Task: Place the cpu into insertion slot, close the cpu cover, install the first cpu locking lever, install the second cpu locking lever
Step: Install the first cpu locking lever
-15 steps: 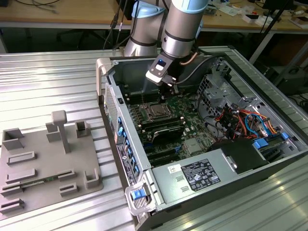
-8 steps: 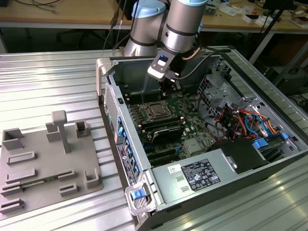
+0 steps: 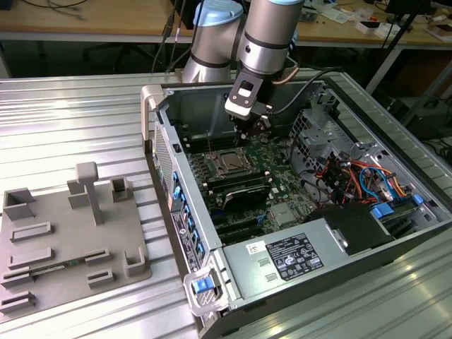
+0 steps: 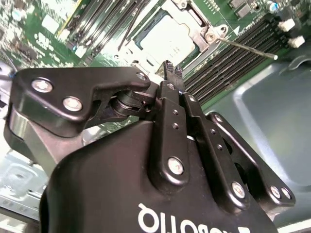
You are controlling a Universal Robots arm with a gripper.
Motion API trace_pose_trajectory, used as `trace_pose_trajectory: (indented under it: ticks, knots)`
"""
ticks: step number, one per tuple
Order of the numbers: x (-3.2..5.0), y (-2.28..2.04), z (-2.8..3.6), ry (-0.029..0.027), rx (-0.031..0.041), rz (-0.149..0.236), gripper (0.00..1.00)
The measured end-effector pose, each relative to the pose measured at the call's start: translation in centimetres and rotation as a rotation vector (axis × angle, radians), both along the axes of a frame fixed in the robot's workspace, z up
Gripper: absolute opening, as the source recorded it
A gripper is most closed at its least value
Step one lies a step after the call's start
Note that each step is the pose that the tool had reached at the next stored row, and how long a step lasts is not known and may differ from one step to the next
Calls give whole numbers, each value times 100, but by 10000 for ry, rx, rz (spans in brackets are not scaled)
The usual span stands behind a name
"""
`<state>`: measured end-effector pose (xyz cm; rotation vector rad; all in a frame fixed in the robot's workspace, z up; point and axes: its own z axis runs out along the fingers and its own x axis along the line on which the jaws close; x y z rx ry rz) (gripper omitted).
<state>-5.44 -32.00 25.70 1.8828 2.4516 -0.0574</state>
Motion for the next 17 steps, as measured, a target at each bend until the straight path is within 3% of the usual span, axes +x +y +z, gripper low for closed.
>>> trace_pose_trajectory:
  ticks: [12, 17]
  knots:
    - [0, 0, 0, -1, 0, 40, 11]
    - [0, 0, 0, 0, 0, 706, 11]
